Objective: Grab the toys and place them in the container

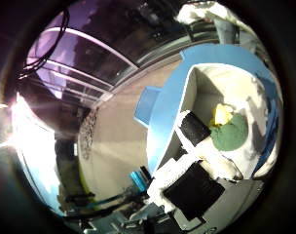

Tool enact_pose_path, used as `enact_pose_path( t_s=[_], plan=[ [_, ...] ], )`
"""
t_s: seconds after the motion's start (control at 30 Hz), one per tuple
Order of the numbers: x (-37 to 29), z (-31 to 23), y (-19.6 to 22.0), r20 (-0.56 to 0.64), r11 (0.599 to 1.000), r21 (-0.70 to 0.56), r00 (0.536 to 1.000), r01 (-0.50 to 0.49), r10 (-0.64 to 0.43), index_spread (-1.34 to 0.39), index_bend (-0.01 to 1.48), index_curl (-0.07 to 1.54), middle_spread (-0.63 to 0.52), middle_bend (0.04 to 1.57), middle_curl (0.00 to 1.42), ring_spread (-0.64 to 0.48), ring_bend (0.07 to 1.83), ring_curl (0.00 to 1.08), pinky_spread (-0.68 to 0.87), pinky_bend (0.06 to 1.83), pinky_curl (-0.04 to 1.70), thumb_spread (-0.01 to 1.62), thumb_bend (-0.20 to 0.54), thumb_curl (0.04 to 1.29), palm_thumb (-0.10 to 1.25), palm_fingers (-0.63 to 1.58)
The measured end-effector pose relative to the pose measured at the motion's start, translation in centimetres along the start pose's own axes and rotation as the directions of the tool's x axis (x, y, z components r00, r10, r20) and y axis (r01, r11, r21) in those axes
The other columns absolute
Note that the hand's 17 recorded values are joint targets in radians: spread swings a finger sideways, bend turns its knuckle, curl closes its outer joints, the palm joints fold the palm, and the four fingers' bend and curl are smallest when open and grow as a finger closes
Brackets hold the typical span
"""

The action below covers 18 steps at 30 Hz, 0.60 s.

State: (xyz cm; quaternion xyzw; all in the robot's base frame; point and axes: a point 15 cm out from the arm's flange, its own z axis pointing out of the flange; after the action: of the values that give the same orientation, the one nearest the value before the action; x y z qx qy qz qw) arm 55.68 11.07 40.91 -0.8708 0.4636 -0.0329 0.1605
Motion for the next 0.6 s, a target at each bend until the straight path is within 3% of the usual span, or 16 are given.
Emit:
enact_pose_path(
  t_s=[0.2,0.3,0.6],
  plan=[
    [10.1,-4.5,7.5,-0.184,0.989,-0.089,0.978,-0.115,0.098,-0.22,0.18,0.32,0.06,0.21,0.32,0.31,0.54,0.31,0.52,1.05,0.15,1.13,-0.036,0.35,0.58,0.12],
    [17.2,-4.6,13.7,-0.272,0.956,-0.174,0.945,-0.234,0.182,-0.17,0.15,0.30,0.08,0.19,0.33,0.31,0.53,0.31,0.52,1.05,0.14,1.13,-0.037,0.34,0.55,0.13],
    [25.2,6.1,24.9,-0.243,0.813,-0.412,0.909,-0.412,0.337,-0.06,0.14,0.26,0.15,0.19,0.34,0.33,0.55,0.31,0.52,1.05,0.12,1.15,-0.031,0.33,0.52,0.14]
  ],
)
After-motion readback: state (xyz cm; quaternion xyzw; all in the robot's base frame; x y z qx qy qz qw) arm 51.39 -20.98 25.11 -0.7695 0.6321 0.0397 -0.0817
